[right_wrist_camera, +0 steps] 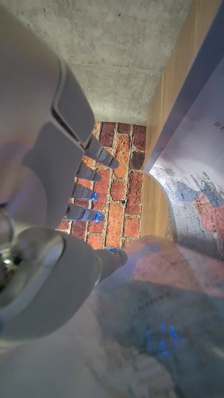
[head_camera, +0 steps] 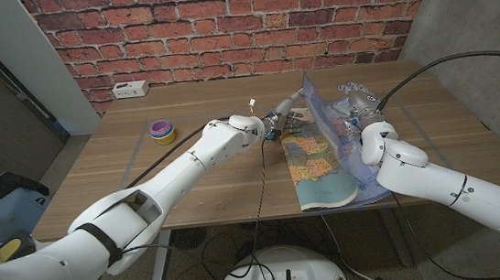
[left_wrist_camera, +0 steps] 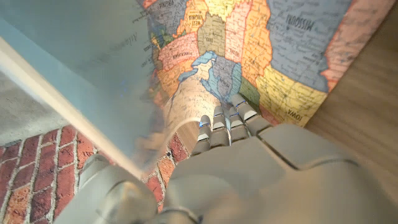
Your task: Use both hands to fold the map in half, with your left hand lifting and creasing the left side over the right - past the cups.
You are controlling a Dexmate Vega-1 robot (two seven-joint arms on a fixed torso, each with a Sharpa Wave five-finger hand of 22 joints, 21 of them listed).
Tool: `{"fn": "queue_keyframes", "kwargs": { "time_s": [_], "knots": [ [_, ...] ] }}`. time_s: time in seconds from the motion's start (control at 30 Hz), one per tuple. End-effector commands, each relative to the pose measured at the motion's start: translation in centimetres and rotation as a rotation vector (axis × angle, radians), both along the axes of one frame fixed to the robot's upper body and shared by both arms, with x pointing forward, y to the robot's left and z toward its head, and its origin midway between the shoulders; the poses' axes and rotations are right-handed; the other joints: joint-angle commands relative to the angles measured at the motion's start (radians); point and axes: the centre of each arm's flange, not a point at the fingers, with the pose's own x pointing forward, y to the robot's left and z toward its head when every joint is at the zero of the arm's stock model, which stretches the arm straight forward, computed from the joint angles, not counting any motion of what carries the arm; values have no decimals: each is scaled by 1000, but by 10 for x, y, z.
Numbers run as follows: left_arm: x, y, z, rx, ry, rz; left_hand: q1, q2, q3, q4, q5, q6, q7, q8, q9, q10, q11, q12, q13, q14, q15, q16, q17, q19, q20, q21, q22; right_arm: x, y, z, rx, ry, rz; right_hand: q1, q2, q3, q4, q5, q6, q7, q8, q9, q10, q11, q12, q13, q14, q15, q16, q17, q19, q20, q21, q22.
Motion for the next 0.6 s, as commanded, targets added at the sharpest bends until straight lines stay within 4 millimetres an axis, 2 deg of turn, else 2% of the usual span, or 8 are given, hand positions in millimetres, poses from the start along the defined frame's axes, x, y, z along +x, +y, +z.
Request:
{"fn": "queue_keyframes", "kwargs": {
  "time_s": [0.03, 0.13, 0.23, 0.4, 0.43, 0.5, 0.57, 0.6],
  "knots": [
    [7, -4, -7, 42, -29, -63, -17, -1, -46, 1, 23, 7, 85, -24, 2, -33, 7, 5, 3, -34, 4, 1, 5, -186, 160, -32, 0, -8, 11, 17, -52, 12, 31, 8, -3, 1, -9, 2, -3, -1, -7, 1, 10, -2, -2, 2, 14, -16, -1, 0, 24, 12, 7, 0],
    [8, -4, -7, 36, -24, -60, -19, 0, -59, 1, 29, 18, 84, -26, 2, -35, 11, 7, 3, -37, 4, 3, 5, -191, 160, -40, 0, -10, 13, 23, -28, -16, 25, 37, 11, 17, -26, 5, -5, -5, -8, 0, 21, -4, -1, 1, 38, -24, 1, -3, 54, 15, 14, 1],
    [9, -2, -8, 27, -16, -48, -22, 3, -75, 3, 38, 28, 84, -31, 3, -36, 12, 9, 2, -40, 3, 5, 5, -194, 160, -49, 1, -13, 14, 30, -28, -63, -19, 66, 56, 48, -21, 4, 23, -4, 1, 1, 55, -16, 6, 2, 71, -33, 9, 0, 92, -3, 22, 2],
    [11, -1, -10, 5, -1, -39, -27, 39, -92, 18, 55, 52, 83, -39, 4, -34, 12, 13, 2, -44, 2, 8, 5, -201, 159, -67, 4, -17, 12, 39, -43, -96, -66, 77, 60, 62, -18, 3, 35, -2, 3, 1, 74, -14, 10, 2, 78, -37, 10, 2, 99, -4, 21, 2],
    [11, -1, -10, 5, -1, -39, -36, 157, -95, 77, 85, 67, 83, -75, 5, -36, 13, 17, 1, -48, -1, 12, 4, -203, 159, -101, 8, -17, 12, 39, -43, -95, -66, 78, 60, 62, -18, 3, 35, -1, 3, 1, 74, -14, 10, 2, 78, -37, 10, 2, 99, -4, 21, 2],
    [12, -1, -11, 3, 10, -39, -31, 185, -91, 88, 86, 79, 82, -78, 5, -37, 10, 16, 1, -47, -1, 12, 4, -200, 158, -106, 8, -20, 8, 46, -55, -113, -91, 78, 56, 63, -19, 2, 36, -1, 3, 1, 75, -12, 9, 2, 78, -38, 9, 2, 99, -3, 20, 2],
    [12, -1, -11, 9, 20, -34, -13, 308, -55, 137, 82, 84, 82, -98, 9, -37, 11, 15, 1, -48, -4, 10, 2, -195, 159, -123, 9, -22, 6, 51, -64, -126, -104, 78, 54, 63, -18, 1, 37, 0, 3, 1, 76, -11, 9, 2, 78, -38, 9, 2, 100, -4, 20, 2],
    [13, -1, -11, 10, 25, -36, -11, 311, -53, 139, 81, 84, 82, -99, 9, -36, 12, 15, 1, -48, -4, 10, 2, -195, 159, -124, 9, -23, 4, 53, -66, -132, -111, 79, 53, 63, -18, 1, 38, -1, 3, 1, 76, -11, 9, 2, 78, -39, 9, 2, 101, -3, 20, 2]
  ]
}}
